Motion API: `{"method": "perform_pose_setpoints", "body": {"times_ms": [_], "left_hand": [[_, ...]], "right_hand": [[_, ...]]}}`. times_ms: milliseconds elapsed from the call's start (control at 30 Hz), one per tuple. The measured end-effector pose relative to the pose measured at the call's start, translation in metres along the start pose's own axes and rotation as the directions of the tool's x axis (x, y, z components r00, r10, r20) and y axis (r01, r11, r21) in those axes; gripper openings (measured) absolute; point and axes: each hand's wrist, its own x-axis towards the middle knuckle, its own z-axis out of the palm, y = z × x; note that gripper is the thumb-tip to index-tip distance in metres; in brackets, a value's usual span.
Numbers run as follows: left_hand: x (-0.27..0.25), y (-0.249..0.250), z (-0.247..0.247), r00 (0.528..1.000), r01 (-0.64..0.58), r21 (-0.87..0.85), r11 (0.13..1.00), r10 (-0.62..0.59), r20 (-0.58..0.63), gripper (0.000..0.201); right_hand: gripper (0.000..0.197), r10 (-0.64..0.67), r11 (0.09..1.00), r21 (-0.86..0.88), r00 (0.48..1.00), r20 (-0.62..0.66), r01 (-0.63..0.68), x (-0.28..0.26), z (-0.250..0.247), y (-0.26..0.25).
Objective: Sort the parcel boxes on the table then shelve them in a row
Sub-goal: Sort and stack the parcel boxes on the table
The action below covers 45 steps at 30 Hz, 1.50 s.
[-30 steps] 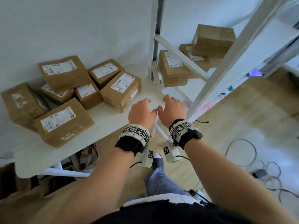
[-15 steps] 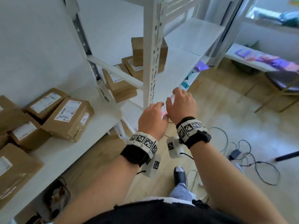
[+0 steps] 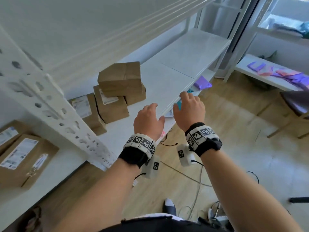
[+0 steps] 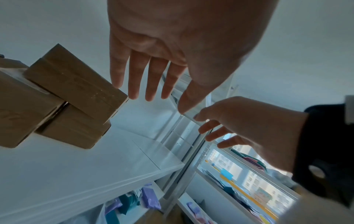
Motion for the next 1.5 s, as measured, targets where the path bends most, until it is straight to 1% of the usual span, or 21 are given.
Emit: {"method": "perform_pose_setpoints", "body": {"times_ms": [100,233,300,433,533,600,667,700,733,767,833,900,967,1033,1100,1167,1200,1233,1333,1433,1500], "left_hand": [[0.036,0.006,0.001,0.998,0.056,0.049,0.997,-0.054,-0.044,0.053],[0.075,-0.005,-0.006,0.984,0.164,0.099,0.981,-0.157,-0.079,0.057],[0.092,-0.013,-0.011,0.976,0.207,0.095,0.974,-0.198,-0.094,0.062],[0.123,-0.033,-0.023,0.959,0.237,0.049,0.970,-0.225,-0.172,0.071],[0.144,-0.048,-0.034,0.927,0.303,0.007,0.953,-0.293,-0.233,0.076],[0.155,-0.053,-0.044,0.895,0.384,-0.001,0.923,-0.373,-0.245,0.073],[0.164,-0.054,-0.054,0.852,0.480,-0.035,0.876,-0.476,-0.219,0.053],[0.170,-0.056,-0.056,0.828,0.523,-0.088,0.848,-0.529,-0.184,0.043],[0.175,-0.057,-0.059,0.808,0.555,-0.141,0.820,-0.571,-0.142,0.038],[0.182,-0.063,-0.058,0.792,0.581,-0.187,0.792,-0.603,-0.095,0.038],[0.188,-0.069,-0.056,0.759,0.627,-0.245,0.740,-0.651,-0.024,0.046],[0.191,-0.074,-0.054,0.734,0.649,-0.301,0.698,-0.679,0.007,0.057],[0.189,-0.079,-0.051,0.712,0.666,-0.319,0.675,-0.702,0.002,0.065],[0.192,-0.089,-0.042,0.693,0.668,-0.315,0.674,-0.718,-0.066,0.070],[0.193,-0.090,-0.033,0.682,0.661,-0.306,0.685,-0.719,-0.136,0.083],[0.193,-0.092,-0.019,0.684,0.643,-0.281,0.712,-0.700,-0.207,0.098],[0.191,-0.089,-0.013,0.681,0.640,-0.270,0.720,-0.693,-0.237,0.097],[0.189,-0.086,-0.010,0.677,0.633,-0.252,0.732,-0.681,-0.278,0.092],[0.175,-0.055,-0.005,0.657,0.634,-0.217,0.742,-0.665,-0.355,0.077],[0.161,-0.031,0.000,0.625,0.629,-0.246,0.738,-0.667,-0.406,0.077],[0.152,-0.013,0.004,0.603,0.636,-0.244,0.732,-0.669,-0.434,0.080]], "right_hand": [[0.031,-0.042,0.999,0.004,0.998,0.037,0.042,0.036,0.007,0.010],[0.034,-0.117,0.993,0.022,0.990,0.082,0.116,0.071,0.021,0.004],[0.035,-0.147,0.989,0.029,0.985,0.094,0.145,0.088,0.029,-0.003],[0.036,-0.199,0.980,0.032,0.975,0.099,0.197,0.117,0.044,-0.022],[0.038,-0.264,0.964,0.015,0.959,0.104,0.264,0.138,0.056,-0.040],[0.042,-0.323,0.946,0.003,0.939,0.118,0.325,0.153,0.066,-0.052],[0.049,-0.379,0.923,-0.006,0.912,0.158,0.385,0.167,0.078,-0.063],[0.052,-0.407,0.910,-0.006,0.895,0.184,0.415,0.174,0.085,-0.069],[0.056,-0.429,0.898,-0.005,0.879,0.210,0.440,0.180,0.092,-0.074],[0.059,-0.449,0.886,-0.007,0.861,0.240,0.464,0.186,0.100,-0.078],[0.066,-0.469,0.865,-0.017,0.820,0.329,0.502,0.195,0.112,-0.084],[0.067,-0.467,0.856,-0.008,0.779,0.418,0.517,0.202,0.122,-0.086],[0.067,-0.479,0.856,0.074,0.733,0.482,0.511,0.205,0.130,-0.084],[0.067,-0.502,0.856,0.164,0.712,0.490,0.490,0.207,0.136,-0.080],[0.063,-0.520,0.852,0.208,0.723,0.455,0.481,0.209,0.139,-0.075],[0.055,-0.528,0.849,0.240,0.739,0.417,0.471,0.214,0.137,-0.067],[0.052,-0.533,0.846,0.251,0.741,0.408,0.470,0.217,0.135,-0.062],[0.050,-0.533,0.846,0.256,0.744,0.402,0.468,0.219,0.133,-0.059],[0.056,-0.560,0.828,0.294,0.735,0.383,0.478,0.228,0.124,-0.045],[0.067,-0.604,0.793,0.344,0.719,0.344,0.503,0.230,0.111,-0.034],[0.080,-0.622,0.776,0.363,0.719,0.309,0.515,0.227,0.101,-0.026]]}}
